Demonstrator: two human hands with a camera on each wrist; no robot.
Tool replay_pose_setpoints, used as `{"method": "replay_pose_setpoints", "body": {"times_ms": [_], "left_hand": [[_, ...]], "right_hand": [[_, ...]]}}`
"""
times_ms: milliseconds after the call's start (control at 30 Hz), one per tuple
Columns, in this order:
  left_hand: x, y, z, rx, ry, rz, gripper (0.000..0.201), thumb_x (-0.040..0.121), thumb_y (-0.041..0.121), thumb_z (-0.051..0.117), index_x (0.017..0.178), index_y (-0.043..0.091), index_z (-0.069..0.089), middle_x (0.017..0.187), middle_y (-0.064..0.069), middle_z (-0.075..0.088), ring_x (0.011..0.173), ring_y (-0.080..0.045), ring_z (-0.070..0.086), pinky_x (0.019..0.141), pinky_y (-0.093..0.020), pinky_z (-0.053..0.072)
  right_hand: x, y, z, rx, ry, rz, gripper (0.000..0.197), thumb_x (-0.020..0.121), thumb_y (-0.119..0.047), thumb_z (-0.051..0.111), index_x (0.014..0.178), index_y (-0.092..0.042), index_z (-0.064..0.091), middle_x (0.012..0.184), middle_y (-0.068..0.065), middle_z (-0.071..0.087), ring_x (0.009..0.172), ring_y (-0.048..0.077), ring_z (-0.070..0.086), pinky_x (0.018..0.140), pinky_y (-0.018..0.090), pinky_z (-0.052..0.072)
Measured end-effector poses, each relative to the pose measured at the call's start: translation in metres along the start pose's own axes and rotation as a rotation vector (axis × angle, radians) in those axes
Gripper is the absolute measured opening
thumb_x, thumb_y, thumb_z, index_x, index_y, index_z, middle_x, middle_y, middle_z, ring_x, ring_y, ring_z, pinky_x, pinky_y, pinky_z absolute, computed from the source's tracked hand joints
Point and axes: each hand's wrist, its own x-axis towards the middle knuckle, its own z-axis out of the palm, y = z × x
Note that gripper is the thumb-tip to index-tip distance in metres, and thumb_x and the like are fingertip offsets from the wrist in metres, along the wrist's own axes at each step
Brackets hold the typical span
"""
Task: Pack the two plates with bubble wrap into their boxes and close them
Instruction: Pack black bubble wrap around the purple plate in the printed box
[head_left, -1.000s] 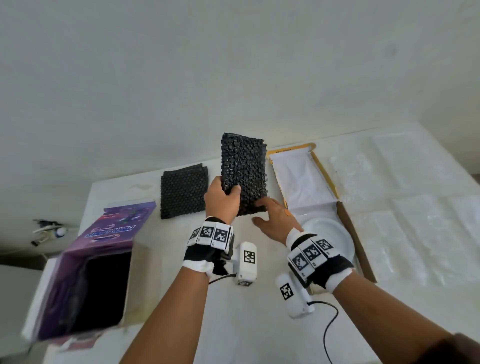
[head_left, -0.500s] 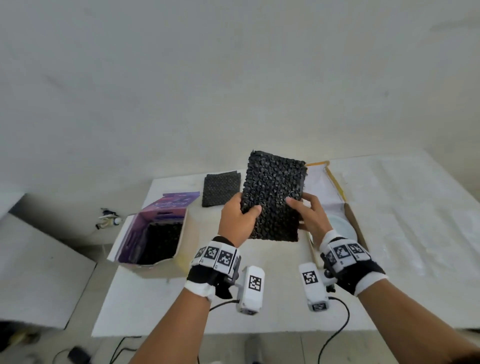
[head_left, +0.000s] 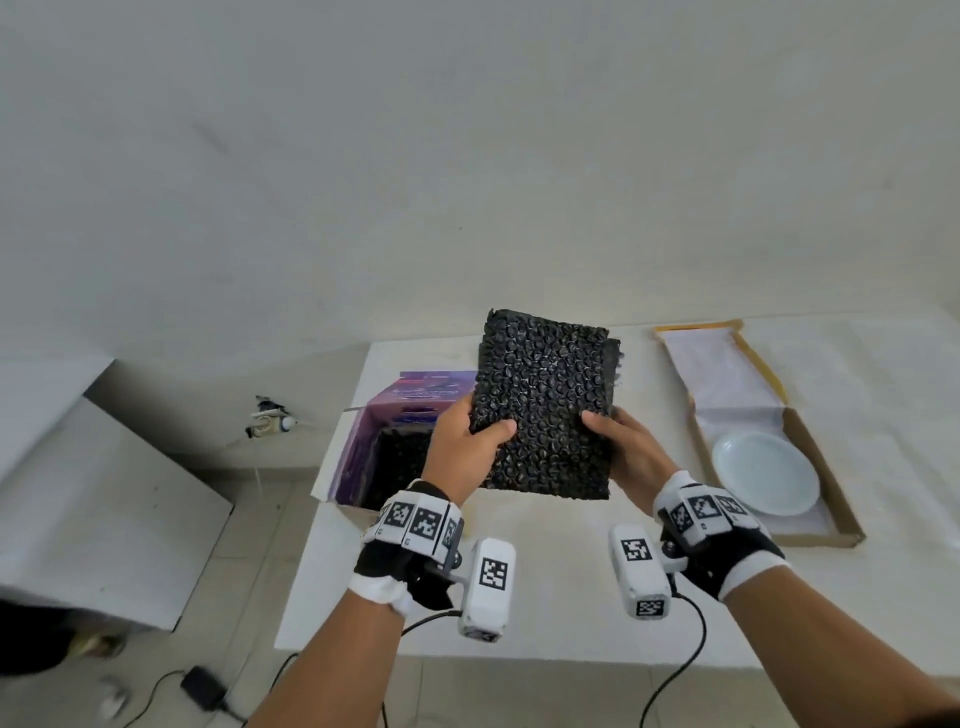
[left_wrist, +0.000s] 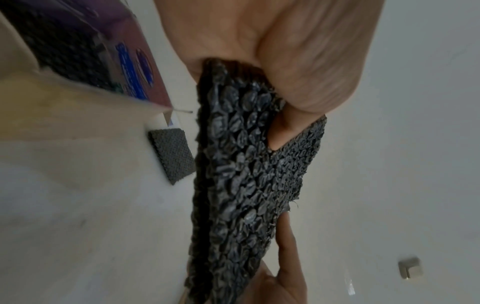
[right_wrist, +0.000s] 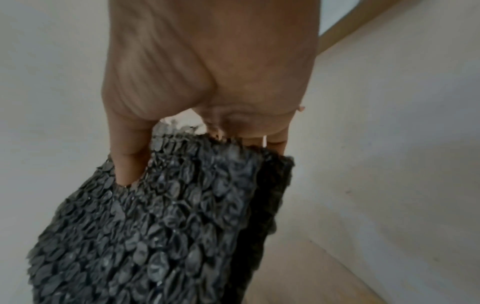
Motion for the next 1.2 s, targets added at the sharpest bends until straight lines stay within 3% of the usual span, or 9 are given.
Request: {"method": "replay_pose_setpoints", "body": {"times_ms": [200,300,367,500,633,767,933,1067,1200], "left_hand": [[0.029,-0.016,-0.079,0.033,0.053,-0.002,0.027,0.082,0.015,0.068,0.107,0.018,0.059,0.104,-0.001,0.069,0.097,-0.016,0.065,0.091,-0.039,0.052],[0.039,-0.025,-0.109,0.12,0.114,0.01,0.026,0.082,0.02,0.069,0.103,0.023,0.055,0.1,0.002,0.067,0.096,-0.017,0.064,0.088,-0.033,0.051],[0.045,-0.032,-0.124,0.219,0.141,0.014,0.031,0.08,0.025,0.071,0.105,0.024,0.053,0.102,0.0,0.066,0.096,-0.018,0.064,0.089,-0.036,0.051],[0.046,-0.041,-0.141,0.37,0.177,0.03,0.049,0.081,0.028,0.07,0.123,0.026,0.045,0.11,-0.006,0.064,0.103,-0.021,0.061,0.095,-0.034,0.047],[0.044,-0.05,-0.156,0.512,0.139,0.115,0.054,0.085,0.031,0.064,0.133,0.039,0.04,0.115,-0.007,0.066,0.107,-0.023,0.061,0.097,-0.037,0.047],[0.049,-0.071,-0.167,0.627,0.087,0.125,0.046,0.089,0.024,0.061,0.134,0.026,0.051,0.129,-0.003,0.06,0.115,-0.02,0.057,0.095,-0.02,0.039],[0.071,-0.104,-0.174,0.897,-0.074,0.106,0.051,0.088,0.031,0.06,0.137,0.022,0.047,0.124,-0.007,0.063,0.111,-0.025,0.059,0.095,-0.035,0.045],[0.08,-0.115,-0.175,1.189,-0.154,0.166,0.051,0.09,0.037,0.051,0.139,0.026,0.041,0.117,-0.007,0.065,0.11,-0.028,0.057,0.094,-0.036,0.042],[0.08,-0.116,-0.173,1.45,-0.216,0.197,0.04,0.093,0.037,0.045,0.13,0.022,0.044,0.11,-0.005,0.065,0.108,-0.028,0.054,0.088,-0.036,0.036]], "right_hand": [[0.024,0.01,0.081,-0.13,0.218,-0.167,0.042,0.081,0.002,0.066,0.115,-0.01,0.044,0.099,0.016,0.065,0.085,0.027,0.064,0.068,0.032,0.057],[0.03,0.021,0.11,-0.381,0.263,-0.263,0.056,0.08,-0.006,0.071,0.124,-0.019,0.038,0.109,0.016,0.063,0.092,0.028,0.064,0.081,0.043,0.056],[0.03,0.029,0.121,-0.654,0.286,-0.329,0.063,0.081,-0.016,0.071,0.13,-0.026,0.033,0.112,0.009,0.062,0.093,0.026,0.064,0.085,0.042,0.054],[0.026,0.037,0.134,-1.17,0.225,-0.403,0.068,0.086,-0.031,0.062,0.142,-0.035,0.023,0.095,0.008,0.065,0.083,0.03,0.063,0.071,0.034,0.049],[0.035,0.044,0.143,-1.35,0.123,-0.482,0.027,0.09,-0.032,0.056,0.117,-0.029,0.058,0.096,0.003,0.069,0.092,0.023,0.062,0.074,0.028,0.046],[0.049,0.061,0.151,-1.437,0.149,-0.442,0.022,0.088,-0.035,0.056,0.108,-0.028,0.064,0.096,0.005,0.065,0.095,0.027,0.057,0.083,0.031,0.044],[0.06,0.07,0.159,-1.776,0.071,-0.3,0.03,0.092,-0.039,0.048,0.117,-0.028,0.059,0.109,0.007,0.061,0.104,0.029,0.049,0.089,0.031,0.038],[0.068,0.079,0.17,-1.942,0.031,-0.181,0.03,0.091,-0.039,0.047,0.116,-0.027,0.06,0.114,0.009,0.058,0.11,0.029,0.044,0.089,0.033,0.04],[0.072,0.084,0.184,-2.042,-0.007,-0.165,0.019,0.086,-0.031,0.057,0.1,-0.021,0.066,0.094,0.009,0.067,0.101,0.026,0.051,0.085,0.031,0.037]]}}
